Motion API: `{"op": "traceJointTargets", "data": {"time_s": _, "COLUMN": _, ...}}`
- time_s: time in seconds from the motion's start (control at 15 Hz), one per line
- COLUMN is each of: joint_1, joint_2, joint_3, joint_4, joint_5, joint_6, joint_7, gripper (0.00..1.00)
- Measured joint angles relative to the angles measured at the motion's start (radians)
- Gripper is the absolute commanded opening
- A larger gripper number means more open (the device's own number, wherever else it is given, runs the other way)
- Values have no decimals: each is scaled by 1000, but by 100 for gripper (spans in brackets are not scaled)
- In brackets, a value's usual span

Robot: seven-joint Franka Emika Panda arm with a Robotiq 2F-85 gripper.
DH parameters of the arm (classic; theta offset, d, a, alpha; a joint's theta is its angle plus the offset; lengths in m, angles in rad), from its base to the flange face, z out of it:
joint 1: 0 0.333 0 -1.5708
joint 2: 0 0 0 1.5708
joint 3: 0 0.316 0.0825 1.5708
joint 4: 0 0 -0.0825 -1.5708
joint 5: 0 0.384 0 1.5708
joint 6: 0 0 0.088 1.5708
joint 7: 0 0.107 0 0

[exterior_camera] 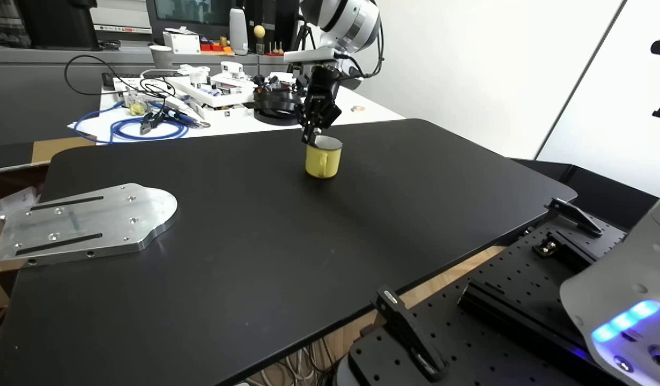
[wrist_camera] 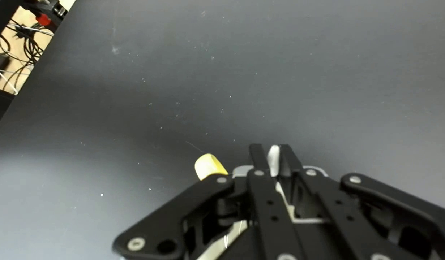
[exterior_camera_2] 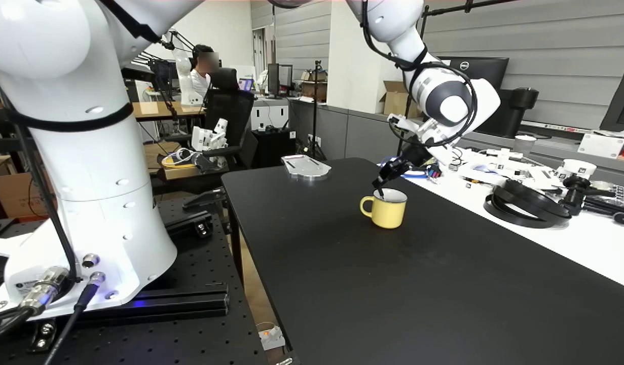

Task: Place the pen on the table

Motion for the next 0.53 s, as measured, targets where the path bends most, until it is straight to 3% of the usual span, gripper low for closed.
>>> {"op": "traceJointTargets", "data": {"time_s": 0.53, "joint_1": -4, "joint_2": -71, "joint_3": 27, "joint_4": 4, "joint_5": 27, "joint_6": -3, "joint_7": -2, "gripper": 3}}
